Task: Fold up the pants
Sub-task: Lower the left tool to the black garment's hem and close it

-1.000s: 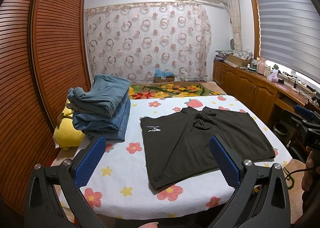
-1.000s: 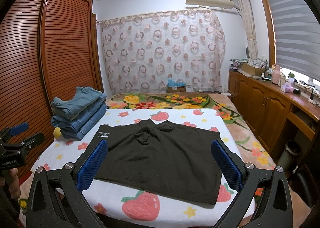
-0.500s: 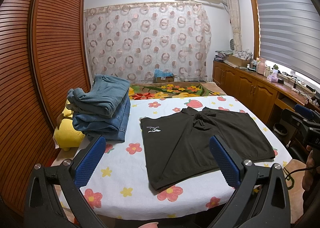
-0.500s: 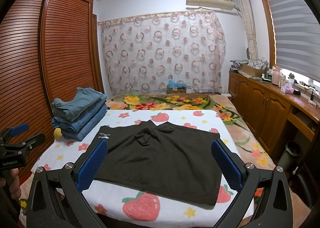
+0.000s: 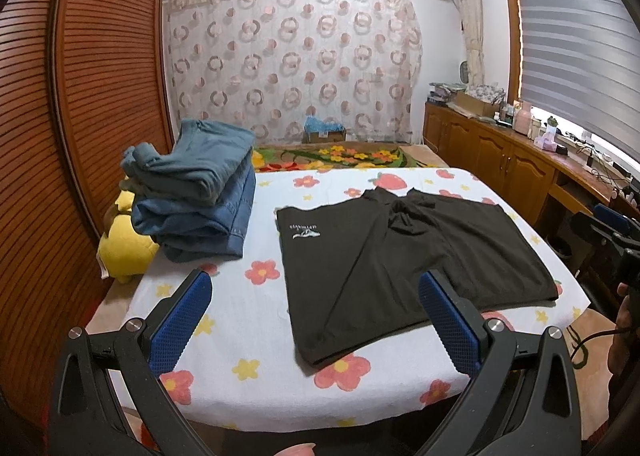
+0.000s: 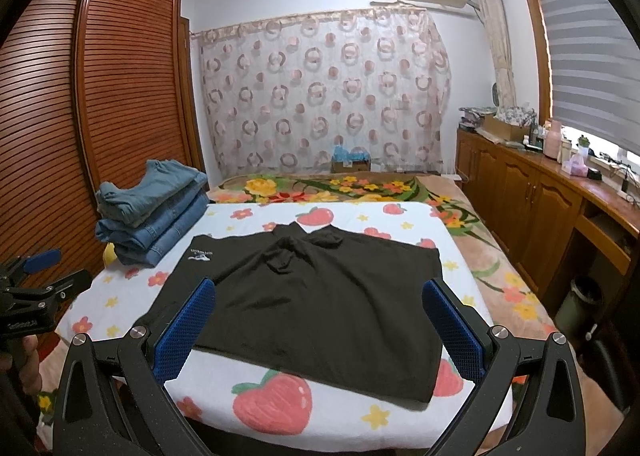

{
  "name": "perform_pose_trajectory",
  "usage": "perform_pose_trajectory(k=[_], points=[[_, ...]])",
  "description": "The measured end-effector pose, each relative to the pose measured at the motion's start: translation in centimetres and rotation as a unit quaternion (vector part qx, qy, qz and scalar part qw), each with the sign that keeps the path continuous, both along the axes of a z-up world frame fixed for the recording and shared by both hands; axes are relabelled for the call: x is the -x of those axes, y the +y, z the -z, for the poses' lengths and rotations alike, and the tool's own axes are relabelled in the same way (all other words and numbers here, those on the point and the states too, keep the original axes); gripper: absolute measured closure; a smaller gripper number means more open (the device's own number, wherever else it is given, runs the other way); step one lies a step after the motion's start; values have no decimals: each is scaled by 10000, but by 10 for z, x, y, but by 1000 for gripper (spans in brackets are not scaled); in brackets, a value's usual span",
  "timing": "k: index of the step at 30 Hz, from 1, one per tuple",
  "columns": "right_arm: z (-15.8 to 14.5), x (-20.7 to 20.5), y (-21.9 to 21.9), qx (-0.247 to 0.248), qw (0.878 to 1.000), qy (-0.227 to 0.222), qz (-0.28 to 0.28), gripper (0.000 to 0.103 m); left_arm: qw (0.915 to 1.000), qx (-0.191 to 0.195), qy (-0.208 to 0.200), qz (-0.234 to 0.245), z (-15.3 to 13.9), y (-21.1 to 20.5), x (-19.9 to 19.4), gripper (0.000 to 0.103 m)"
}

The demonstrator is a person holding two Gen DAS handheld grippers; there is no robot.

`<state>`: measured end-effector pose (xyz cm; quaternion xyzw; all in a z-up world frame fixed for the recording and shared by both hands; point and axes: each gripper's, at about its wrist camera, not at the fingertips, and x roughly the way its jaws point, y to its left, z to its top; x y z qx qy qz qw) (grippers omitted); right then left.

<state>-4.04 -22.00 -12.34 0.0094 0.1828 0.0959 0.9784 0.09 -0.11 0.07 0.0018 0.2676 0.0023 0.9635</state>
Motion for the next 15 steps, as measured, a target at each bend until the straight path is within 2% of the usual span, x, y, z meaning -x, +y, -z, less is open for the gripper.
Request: perform_pose_trajectory(k=[15], points=[[4, -16, -3, 92, 9992, 389, -42, 0, 9989, 144, 413, 152, 43, 9, -17, 0]])
